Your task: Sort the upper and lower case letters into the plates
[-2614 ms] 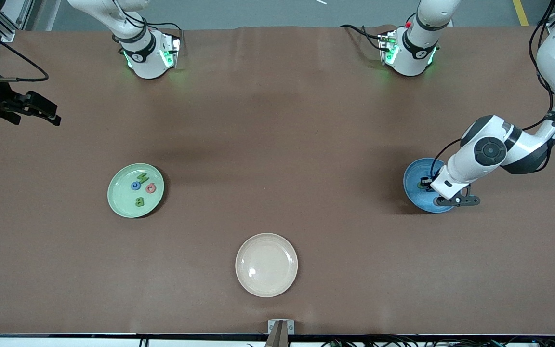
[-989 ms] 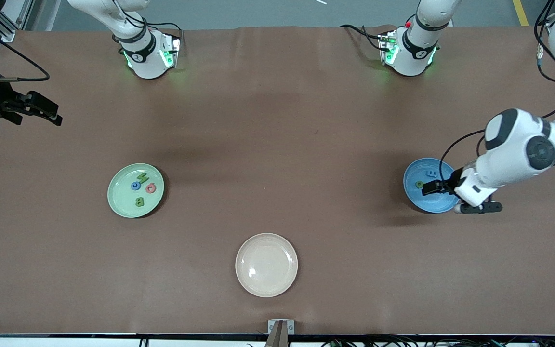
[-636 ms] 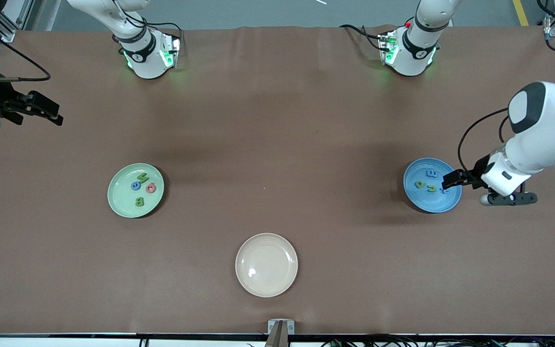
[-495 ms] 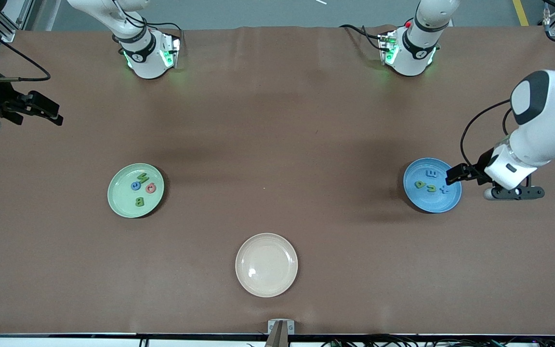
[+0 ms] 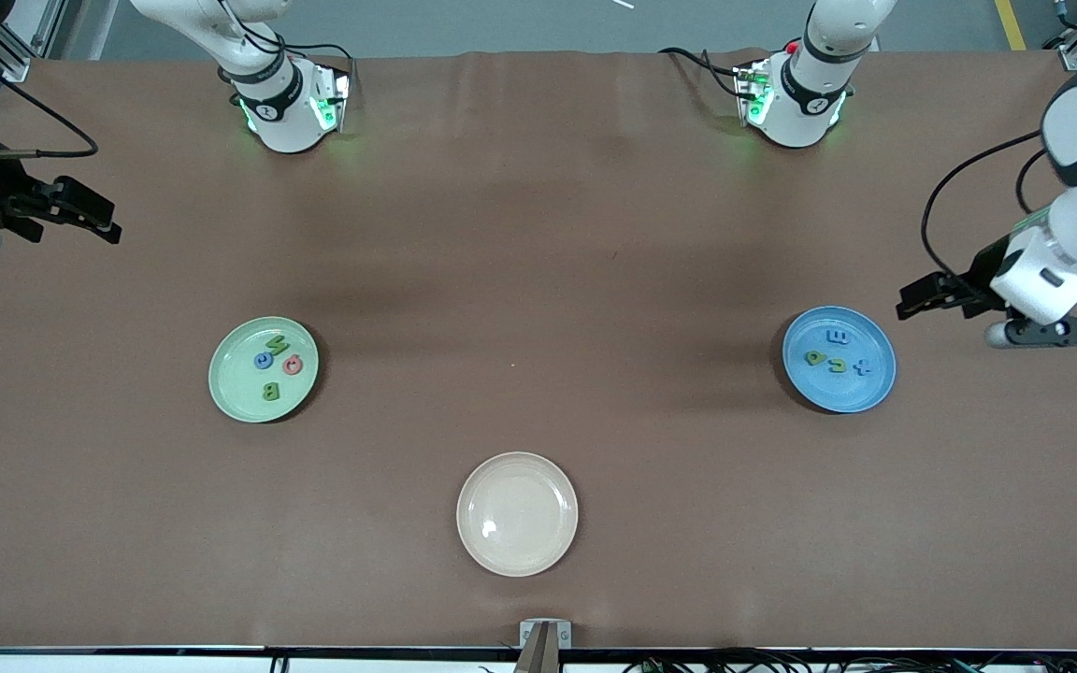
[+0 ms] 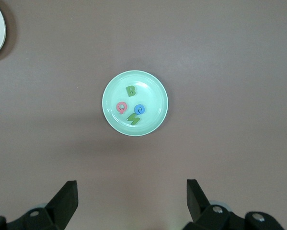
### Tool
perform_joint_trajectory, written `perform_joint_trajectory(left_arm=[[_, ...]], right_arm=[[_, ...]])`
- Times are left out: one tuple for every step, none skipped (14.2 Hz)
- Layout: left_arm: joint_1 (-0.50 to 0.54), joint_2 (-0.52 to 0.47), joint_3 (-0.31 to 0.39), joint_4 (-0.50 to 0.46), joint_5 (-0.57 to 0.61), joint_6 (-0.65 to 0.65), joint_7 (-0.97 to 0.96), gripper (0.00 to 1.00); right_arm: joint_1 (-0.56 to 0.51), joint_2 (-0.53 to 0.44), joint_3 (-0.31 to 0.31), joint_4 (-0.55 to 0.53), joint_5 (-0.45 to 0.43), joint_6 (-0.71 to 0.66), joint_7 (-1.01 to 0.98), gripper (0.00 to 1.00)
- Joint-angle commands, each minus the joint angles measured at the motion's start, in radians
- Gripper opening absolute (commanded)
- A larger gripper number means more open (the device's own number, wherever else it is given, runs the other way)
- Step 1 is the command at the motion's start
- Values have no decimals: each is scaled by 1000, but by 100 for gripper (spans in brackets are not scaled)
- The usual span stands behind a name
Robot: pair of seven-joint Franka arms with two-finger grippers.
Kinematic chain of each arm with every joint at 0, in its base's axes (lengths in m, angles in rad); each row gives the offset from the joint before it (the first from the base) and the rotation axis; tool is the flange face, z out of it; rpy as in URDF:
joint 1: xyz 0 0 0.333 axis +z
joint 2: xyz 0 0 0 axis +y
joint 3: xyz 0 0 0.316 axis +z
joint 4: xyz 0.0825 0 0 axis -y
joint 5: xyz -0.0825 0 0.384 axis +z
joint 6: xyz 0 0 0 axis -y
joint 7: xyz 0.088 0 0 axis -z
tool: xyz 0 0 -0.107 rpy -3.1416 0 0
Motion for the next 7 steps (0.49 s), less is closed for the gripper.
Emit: perform_joint_trajectory(left_arm=[[-1,-24,13,122,-22,-140,20,100],[0,-23,24,140,-22,-153,21,100],[2,-21,32,150,-21,-158,20,100],[2,-21,35,150,-22,-161,20,100],[2,-23,35,145,-21,-161,9,100],[0,-21,33,151,-15,-162,6,100],[0,-15,33,174,3,-179,6,100]], right_arm=[[10,-33,-4,-28,-14,6,-1,100],[10,-33,-4,-28,-14,6,-1,100],[10,-31,-4,-28,-14,6,-1,100],[10,-31,-4,-28,-14,7,-1,100],[10,-33,-4,-28,-14,7,-1,100],[10,-33,-2,-28,-14,9,-1,100],[10,-31,-2,-28,-14,9,-1,100]])
